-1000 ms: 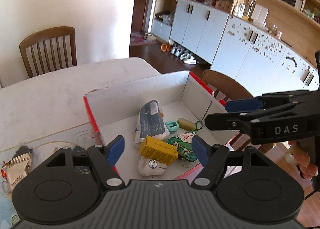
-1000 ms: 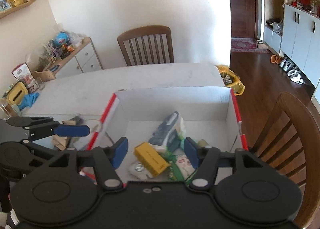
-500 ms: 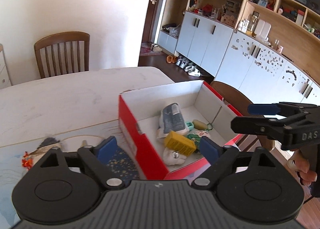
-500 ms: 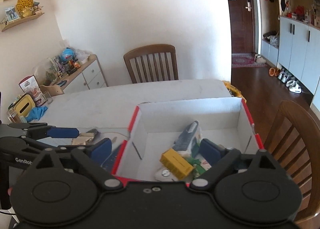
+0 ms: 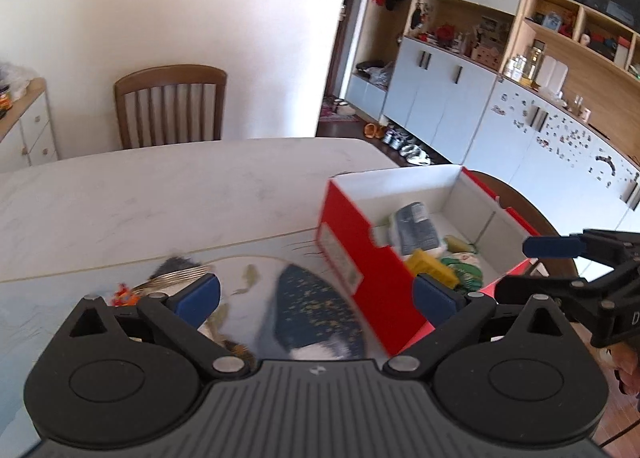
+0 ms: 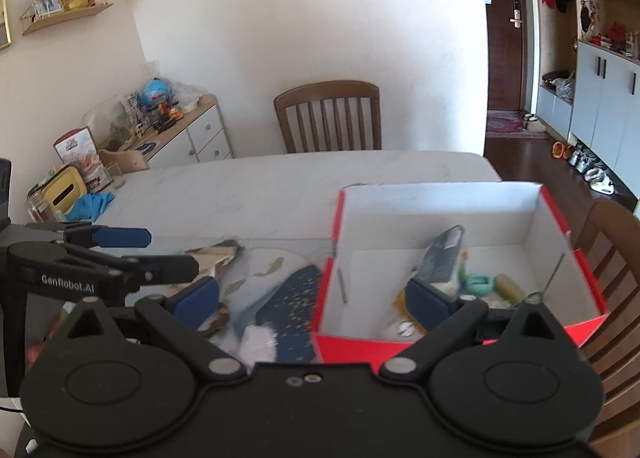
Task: Organize objects
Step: 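Withdraw both tools from the shoebox back over the table items, then grasp the clear bead bag with the right tool while the left tool grasps the gear dispenser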
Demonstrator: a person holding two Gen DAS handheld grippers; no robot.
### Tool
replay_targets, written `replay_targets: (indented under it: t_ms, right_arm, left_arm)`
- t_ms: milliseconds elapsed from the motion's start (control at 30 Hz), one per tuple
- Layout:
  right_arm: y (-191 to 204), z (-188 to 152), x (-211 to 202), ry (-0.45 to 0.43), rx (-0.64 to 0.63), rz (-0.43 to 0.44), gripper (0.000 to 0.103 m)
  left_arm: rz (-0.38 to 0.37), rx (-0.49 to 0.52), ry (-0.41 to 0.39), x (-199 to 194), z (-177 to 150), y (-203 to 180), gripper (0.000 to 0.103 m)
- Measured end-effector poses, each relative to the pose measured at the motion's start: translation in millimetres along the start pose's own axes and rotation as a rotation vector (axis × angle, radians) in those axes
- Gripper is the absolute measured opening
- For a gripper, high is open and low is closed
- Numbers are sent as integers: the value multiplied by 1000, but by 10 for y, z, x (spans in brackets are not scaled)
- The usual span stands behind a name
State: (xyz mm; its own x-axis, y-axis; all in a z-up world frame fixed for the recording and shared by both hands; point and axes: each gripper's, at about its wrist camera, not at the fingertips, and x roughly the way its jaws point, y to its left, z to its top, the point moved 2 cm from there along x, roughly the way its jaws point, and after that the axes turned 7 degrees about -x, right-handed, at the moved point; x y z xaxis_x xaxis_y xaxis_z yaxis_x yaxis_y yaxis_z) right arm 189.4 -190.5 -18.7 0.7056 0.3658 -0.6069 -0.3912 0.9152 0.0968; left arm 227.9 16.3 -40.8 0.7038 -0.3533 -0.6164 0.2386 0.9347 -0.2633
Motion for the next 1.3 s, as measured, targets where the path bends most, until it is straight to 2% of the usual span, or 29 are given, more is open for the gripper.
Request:
replay_targets:
  t_ms: [367, 633, 767, 1000, 1300]
  right_arm:
    - [467, -146, 314, 52, -5, 8, 99]
    - [724, -334, 659, 121, -32, -24, 98]
    - [801, -402, 819, 153, -21, -33, 97]
    - [858, -465, 1098, 192, -7, -59, 97]
    - [908, -540, 1380, 227, -16, -117, 94]
  left_arm:
    - [104, -83, -8, -81, -196, 796, 103]
    - [172, -51, 9, 27, -475, 1186, 103]
    - [183, -42, 31, 89, -592, 1290, 103]
    - [202, -23, 126, 332, -845, 1334, 103]
    - [206, 1, 128, 445, -956, 1299, 102]
